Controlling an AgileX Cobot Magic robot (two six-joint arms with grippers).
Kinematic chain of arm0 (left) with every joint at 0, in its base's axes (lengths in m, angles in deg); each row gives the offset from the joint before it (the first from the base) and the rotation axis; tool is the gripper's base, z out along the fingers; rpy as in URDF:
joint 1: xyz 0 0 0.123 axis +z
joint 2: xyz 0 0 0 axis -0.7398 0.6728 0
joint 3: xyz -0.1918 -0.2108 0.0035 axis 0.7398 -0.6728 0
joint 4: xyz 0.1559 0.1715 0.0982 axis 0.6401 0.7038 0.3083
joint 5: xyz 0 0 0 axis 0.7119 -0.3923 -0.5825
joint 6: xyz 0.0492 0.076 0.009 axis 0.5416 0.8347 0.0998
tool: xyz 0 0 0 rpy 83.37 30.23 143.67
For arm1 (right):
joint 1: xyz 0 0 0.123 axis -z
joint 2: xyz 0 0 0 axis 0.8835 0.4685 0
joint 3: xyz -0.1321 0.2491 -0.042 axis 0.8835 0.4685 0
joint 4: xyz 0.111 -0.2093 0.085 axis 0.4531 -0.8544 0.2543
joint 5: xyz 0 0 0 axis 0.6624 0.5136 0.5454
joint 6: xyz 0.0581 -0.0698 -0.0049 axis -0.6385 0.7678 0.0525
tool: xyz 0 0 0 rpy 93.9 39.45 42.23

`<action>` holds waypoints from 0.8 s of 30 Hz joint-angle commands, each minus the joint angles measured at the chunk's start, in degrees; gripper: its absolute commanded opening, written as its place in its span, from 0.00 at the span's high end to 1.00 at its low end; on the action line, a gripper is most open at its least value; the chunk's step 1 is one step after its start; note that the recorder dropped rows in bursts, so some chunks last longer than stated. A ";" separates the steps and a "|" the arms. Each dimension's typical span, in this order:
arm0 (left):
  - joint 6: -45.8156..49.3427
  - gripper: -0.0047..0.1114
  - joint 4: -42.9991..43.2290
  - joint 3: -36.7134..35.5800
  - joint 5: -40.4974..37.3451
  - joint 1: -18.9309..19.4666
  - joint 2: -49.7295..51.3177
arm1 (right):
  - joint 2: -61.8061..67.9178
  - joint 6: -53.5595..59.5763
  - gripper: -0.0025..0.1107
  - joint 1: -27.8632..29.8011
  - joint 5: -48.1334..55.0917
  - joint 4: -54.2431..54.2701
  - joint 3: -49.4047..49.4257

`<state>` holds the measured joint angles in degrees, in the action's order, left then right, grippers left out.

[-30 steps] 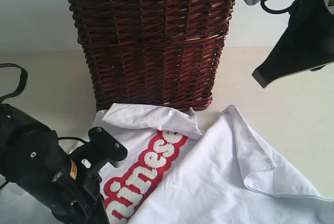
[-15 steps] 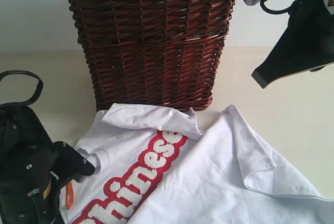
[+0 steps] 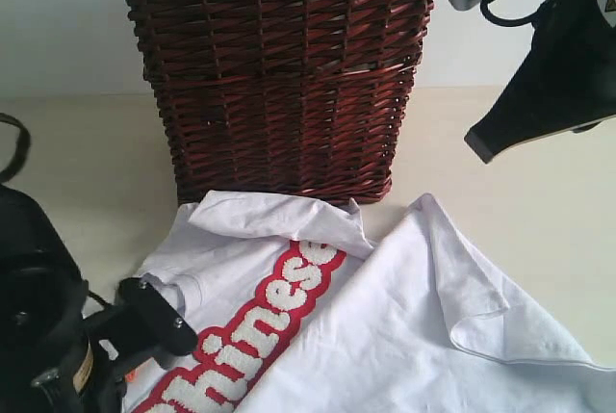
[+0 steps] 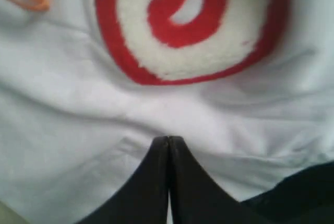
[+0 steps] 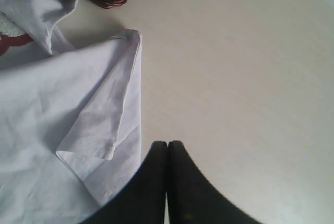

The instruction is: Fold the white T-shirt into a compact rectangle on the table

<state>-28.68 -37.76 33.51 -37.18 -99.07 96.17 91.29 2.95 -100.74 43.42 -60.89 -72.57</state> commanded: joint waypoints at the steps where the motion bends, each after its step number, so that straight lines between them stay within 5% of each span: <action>1: 2.99 0.96 -1.91 1.15 11.75 -0.49 -5.83 | -0.40 0.40 0.98 0.04 -0.22 -0.12 -0.02; 9: 1.09 0.96 2.07 1.25 29.69 5.53 5.93 | -0.40 0.40 0.98 0.04 -0.22 -0.12 -0.02; 14: -4.95 0.96 7.07 1.97 39.15 14.11 12.90 | -0.40 0.40 0.98 0.04 -0.32 -0.12 -0.02; 24: -4.30 0.96 7.40 2.81 42.31 31.05 14.54 | -0.40 0.40 0.98 0.04 -0.32 1.21 -0.02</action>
<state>-32.86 -30.96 36.10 4.21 -71.43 109.69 91.29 3.07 -100.74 43.42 -59.84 -72.57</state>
